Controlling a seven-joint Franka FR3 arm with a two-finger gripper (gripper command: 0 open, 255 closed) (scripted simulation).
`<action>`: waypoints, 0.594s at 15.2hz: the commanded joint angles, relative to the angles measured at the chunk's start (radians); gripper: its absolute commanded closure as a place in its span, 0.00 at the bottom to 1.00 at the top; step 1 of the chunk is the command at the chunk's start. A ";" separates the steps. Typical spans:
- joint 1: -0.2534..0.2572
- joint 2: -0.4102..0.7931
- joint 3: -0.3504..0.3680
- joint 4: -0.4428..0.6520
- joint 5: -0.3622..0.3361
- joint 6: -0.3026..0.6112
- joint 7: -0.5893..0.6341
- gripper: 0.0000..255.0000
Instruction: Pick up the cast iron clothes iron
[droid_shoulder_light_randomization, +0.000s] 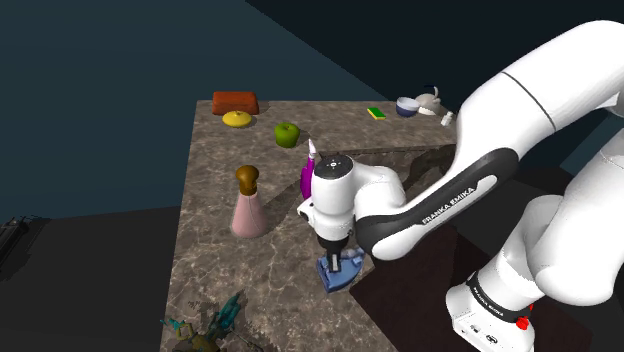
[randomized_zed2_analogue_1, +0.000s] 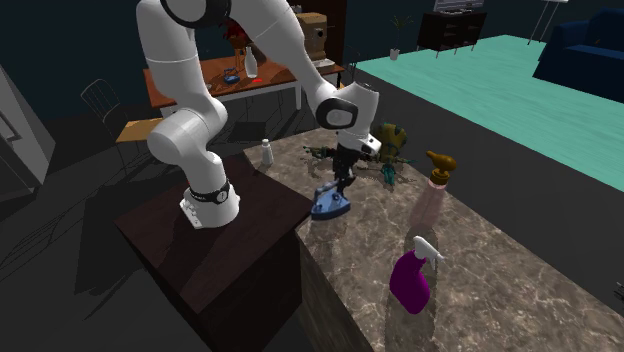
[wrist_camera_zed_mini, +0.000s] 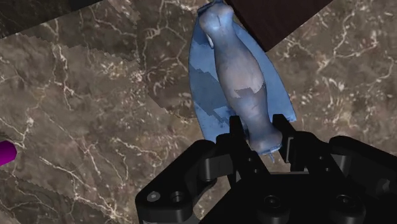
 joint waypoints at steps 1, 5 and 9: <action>-0.001 -0.030 0.003 0.000 0.021 -0.027 -0.016 1.00; 0.000 -0.082 0.005 0.011 0.054 -0.083 -0.042 1.00; 0.002 -0.129 0.004 0.025 0.081 -0.140 -0.065 1.00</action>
